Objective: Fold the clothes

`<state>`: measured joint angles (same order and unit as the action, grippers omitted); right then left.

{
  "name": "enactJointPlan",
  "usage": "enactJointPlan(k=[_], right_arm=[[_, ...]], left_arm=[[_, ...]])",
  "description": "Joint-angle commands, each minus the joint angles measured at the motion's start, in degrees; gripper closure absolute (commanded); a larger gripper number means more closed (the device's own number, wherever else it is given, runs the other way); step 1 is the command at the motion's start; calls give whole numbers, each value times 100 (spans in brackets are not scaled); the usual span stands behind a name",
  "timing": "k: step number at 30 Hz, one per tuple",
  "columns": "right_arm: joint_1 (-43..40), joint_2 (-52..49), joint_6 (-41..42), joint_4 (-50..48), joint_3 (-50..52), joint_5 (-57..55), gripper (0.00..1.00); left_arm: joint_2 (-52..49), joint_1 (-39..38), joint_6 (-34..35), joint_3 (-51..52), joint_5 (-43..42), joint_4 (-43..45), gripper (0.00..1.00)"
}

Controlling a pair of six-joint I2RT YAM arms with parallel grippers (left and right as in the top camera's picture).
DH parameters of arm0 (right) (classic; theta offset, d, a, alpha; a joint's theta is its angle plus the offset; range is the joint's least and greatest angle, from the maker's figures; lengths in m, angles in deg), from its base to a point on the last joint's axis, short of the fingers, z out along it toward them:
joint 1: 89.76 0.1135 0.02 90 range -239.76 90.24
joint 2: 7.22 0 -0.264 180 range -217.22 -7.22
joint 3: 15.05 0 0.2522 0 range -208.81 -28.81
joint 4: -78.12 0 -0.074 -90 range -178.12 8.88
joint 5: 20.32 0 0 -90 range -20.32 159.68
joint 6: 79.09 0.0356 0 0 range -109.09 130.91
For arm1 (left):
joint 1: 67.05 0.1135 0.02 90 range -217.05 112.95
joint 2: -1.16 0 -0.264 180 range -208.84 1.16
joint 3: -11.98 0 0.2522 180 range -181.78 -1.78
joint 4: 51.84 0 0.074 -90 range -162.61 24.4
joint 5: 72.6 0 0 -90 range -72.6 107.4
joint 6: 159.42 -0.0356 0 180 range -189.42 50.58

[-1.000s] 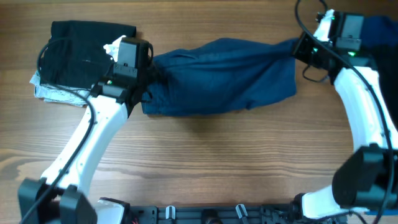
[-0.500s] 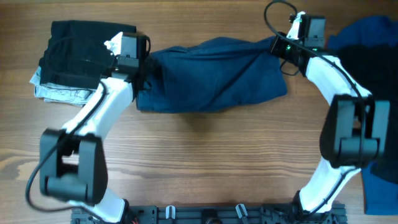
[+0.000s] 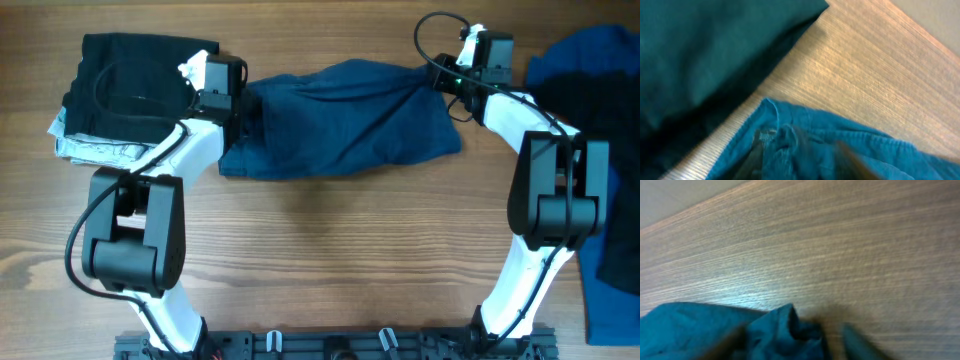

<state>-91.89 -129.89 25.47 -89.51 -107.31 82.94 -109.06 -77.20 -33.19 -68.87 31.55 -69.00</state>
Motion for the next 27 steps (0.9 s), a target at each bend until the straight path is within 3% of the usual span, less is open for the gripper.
enactJointPlan(k=[1, 3, 6, 8, 10, 11, 13, 14, 15, 22, 27], right_arm=[[-31, 306, -575, 55, -107, 201, 11], [-24, 680, -673, 299, -107, 549, 9], [-11, 1106, -669, 748, -105, 992, 9], [4, 1421, -671, 1204, -107, 1130, 9], [11, 1707, -708, 1696, -105, 1143, 19], [9, 1786, -706, 1838, -105, 1141, 31], [9, 1823, -688, 1987, -105, 1147, 68], [9, 1810, -684, 2052, -103, 1145, 91], [20, 1764, -645, 2107, -96, 1145, 96], [260, 1178, -555, 2411, -87, 1126, 96], [584, 577, -540, 1554, -87, 1126, 96]], left_arm=[[514, 63, -743, -203, 219, -26, 21], [938, 63, -772, -282, 160, -114, 3], [1432, 63, -769, -297, -273, -260, 2], [1687, 63, -767, -297, -619, -422, 9], [1808, 63, -730, -297, -1025, -595, 28], [1805, 63, -730, -297, -1353, -645, 42], [1703, 63, -732, -295, -1683, -726, 78], [1641, 63, -732, -295, -1749, -776, 90], [1506, 63, -732, -295, -1781, -859, 96], [575, 63, -754, -295, -2376, -1244, 96], [87, 63, -756, -295, -2247, -710, 96]])
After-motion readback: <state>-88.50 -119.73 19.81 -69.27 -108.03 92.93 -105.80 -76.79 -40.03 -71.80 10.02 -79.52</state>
